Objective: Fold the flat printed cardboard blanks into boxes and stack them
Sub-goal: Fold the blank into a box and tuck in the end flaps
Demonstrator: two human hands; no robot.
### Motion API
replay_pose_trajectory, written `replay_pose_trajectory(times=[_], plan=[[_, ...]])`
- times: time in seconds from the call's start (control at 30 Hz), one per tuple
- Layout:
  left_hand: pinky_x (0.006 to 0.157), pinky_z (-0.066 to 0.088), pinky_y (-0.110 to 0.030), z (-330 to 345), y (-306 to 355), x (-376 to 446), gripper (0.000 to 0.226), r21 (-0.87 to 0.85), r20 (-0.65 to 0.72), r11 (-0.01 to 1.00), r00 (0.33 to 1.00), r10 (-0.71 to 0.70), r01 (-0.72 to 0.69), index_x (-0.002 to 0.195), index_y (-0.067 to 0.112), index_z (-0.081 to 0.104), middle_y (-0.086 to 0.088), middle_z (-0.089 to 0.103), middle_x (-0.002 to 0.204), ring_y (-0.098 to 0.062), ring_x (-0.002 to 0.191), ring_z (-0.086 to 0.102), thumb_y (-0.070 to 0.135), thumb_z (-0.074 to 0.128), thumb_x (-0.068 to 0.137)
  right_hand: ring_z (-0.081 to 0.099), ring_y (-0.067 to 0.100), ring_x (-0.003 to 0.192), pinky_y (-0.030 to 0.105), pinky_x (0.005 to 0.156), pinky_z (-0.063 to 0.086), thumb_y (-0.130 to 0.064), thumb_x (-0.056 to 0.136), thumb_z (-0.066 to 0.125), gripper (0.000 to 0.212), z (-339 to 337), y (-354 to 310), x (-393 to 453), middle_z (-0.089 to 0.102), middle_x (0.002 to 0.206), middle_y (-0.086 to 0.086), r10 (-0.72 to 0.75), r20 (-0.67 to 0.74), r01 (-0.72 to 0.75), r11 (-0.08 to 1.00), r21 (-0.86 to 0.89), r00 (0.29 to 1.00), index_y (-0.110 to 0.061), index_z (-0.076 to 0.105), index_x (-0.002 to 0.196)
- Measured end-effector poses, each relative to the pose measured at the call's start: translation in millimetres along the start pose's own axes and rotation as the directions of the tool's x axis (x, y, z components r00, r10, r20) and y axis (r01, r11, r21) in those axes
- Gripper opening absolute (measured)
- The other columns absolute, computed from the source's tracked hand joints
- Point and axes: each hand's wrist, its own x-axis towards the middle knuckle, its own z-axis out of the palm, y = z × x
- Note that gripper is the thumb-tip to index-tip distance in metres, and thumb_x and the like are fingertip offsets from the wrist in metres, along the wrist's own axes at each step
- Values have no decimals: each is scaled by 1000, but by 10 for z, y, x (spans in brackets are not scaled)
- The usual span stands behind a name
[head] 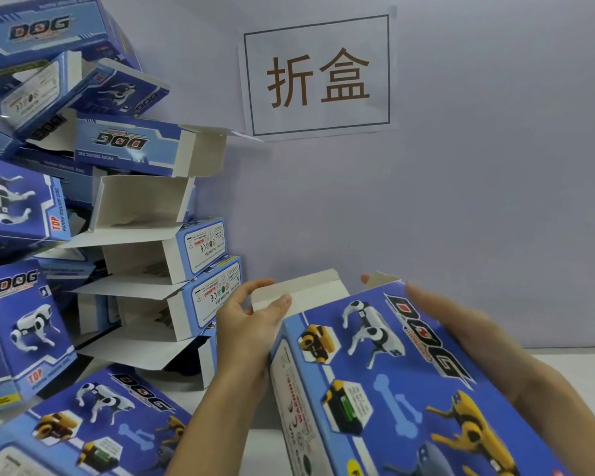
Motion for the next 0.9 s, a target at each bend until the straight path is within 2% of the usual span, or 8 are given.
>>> replay_pose_trajectory(times=[0.07, 0.1, 0.17, 0.3, 0.47, 0.57, 0.67, 0.9], plan=[[49, 56, -29, 3, -16, 5, 23, -6, -13, 1000, 1000, -7, 7, 105, 21, 65, 0, 77, 85, -21, 70, 76, 14, 76, 86, 66, 5, 46, 16, 46, 50, -9, 103, 44, 21, -91, 132, 18, 69, 53, 3, -17, 14, 18, 997, -81, 1000, -12, 58, 89], [51, 58, -31, 4, -25, 8, 23, -13, -24, 1000, 1000, -16, 15, 105, 23, 64, -1, 77, 86, -22, 72, 76, 17, 76, 86, 69, 8, 51, 18, 47, 52, -10, 105, 38, 20, -65, 126, -27, 72, 61, 8, 4, 3, -4, 1000, -12, 1000, -11, 57, 100], [60, 60, -35, 8, -33, 27, 21, -40, -53, 999, 999, -14, 12, 104, 24, 63, -6, 77, 93, -24, 80, 76, 18, 74, 88, 75, 17, 74, 23, 59, 56, -11, 105, 34, 27, -60, 94, -84, 75, 86, 22, -45, -47, 41, 995, -92, 998, 0, 52, 123], [66, 56, -31, 59, 30, 12, 11, -49, 0, 998, 1000, 28, -28, 106, 22, 62, -9, 71, 104, -24, 87, 73, 20, 64, 95, 63, 15, 37, 19, 30, 43, -26, 100, 45, 21, -149, 96, -89, 66, 48, 7, -179, -219, 220, 959, 177, 959, -7, 56, 99], [74, 55, -38, 253, 150, -162, 24, 122, 229, 993, 973, -27, -1, 104, 33, 68, -3, 74, 106, -23, 90, 71, 46, 48, 99, 75, 32, 75, 37, 56, 60, -50, 70, 66, 69, -114, 160, -104, 75, 98, 16, -314, -228, 365, 900, 236, 922, -15, 56, 129], [90, 51, -34, 300, 182, -237, 54, 152, 349, 987, 937, 4, -60, 117, 35, 66, 12, 73, 111, -8, 105, 68, 72, 48, 81, 75, 28, 75, 34, 55, 59, -47, 73, 64, 64, -17, 203, -31, 75, 98, 14, -417, -250, 461, 875, 151, 874, -23, 50, 131], [79, 45, -12, 318, 226, -252, 80, 146, 380, 972, 918, 117, -185, 134, 51, 45, 34, 58, 119, 14, 101, 58, 79, 52, 59, 75, 29, 77, 34, 56, 59, -47, 72, 63, 59, 100, 222, 15, 74, 102, 14, -463, -245, 502, 855, 129, 851, -28, 50, 126], [67, 59, -23, 320, 146, -265, 32, -52, 375, 960, 885, 276, -277, 111, 36, 64, 5, 77, 102, -15, 91, 75, 40, 72, 80, 75, 28, 87, 45, 72, 61, -58, 72, 64, 55, 72, 261, 79, 70, 112, 10, -505, -350, 503, 858, -106, 789, -38, 55, 123]])
